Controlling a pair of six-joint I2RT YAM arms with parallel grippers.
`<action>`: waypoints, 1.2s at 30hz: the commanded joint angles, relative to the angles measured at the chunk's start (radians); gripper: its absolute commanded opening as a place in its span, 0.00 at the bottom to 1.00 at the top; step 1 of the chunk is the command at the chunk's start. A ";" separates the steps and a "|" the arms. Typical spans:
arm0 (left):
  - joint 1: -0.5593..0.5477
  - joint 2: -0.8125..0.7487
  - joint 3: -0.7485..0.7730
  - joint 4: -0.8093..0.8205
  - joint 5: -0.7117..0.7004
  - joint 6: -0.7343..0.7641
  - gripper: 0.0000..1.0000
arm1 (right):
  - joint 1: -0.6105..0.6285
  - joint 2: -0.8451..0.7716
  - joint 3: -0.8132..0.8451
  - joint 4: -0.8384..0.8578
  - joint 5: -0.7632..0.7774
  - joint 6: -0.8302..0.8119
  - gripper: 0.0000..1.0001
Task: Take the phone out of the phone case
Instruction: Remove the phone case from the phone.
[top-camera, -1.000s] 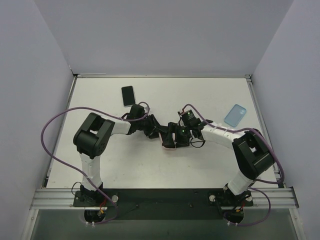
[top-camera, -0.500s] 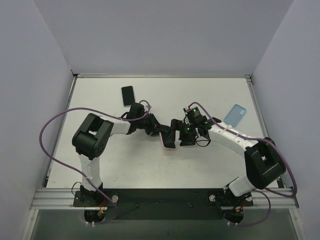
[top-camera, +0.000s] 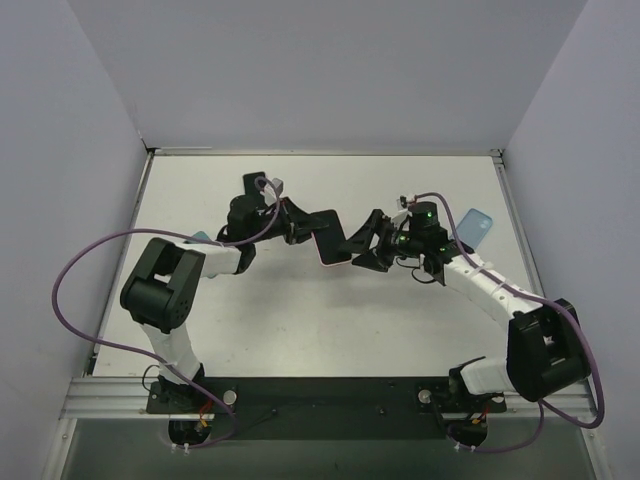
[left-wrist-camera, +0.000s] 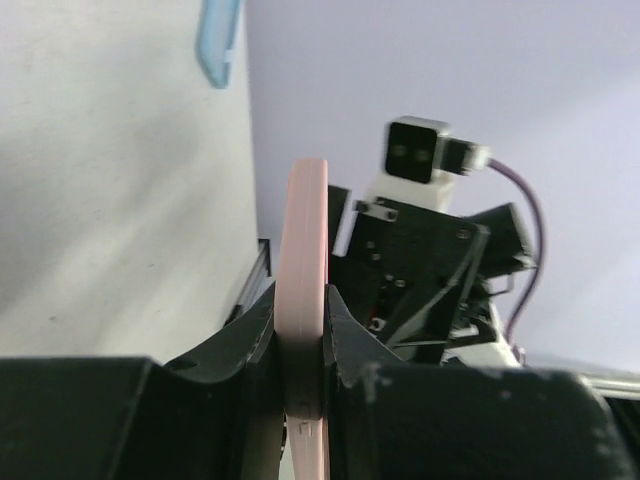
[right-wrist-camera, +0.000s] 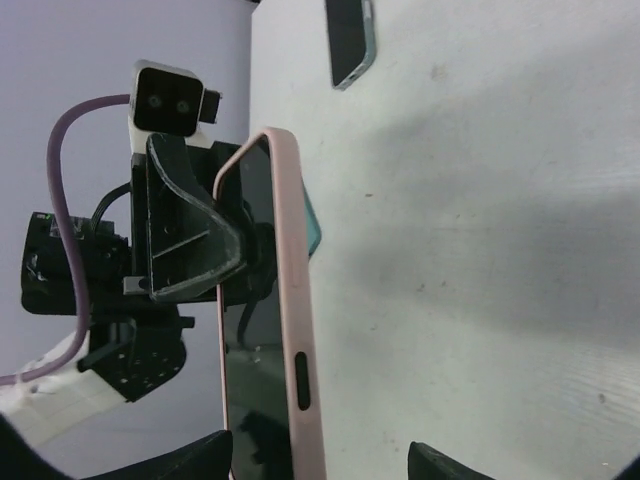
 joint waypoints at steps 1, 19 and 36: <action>0.012 -0.024 -0.022 0.420 0.035 -0.208 0.00 | 0.007 -0.012 -0.069 0.313 -0.138 0.219 0.58; 0.030 -0.011 -0.068 0.599 -0.043 -0.304 0.00 | 0.010 0.034 -0.264 0.980 -0.088 0.664 0.43; 0.054 -0.025 -0.066 0.608 -0.055 -0.330 0.00 | 0.047 -0.127 -0.301 0.793 -0.025 0.525 0.07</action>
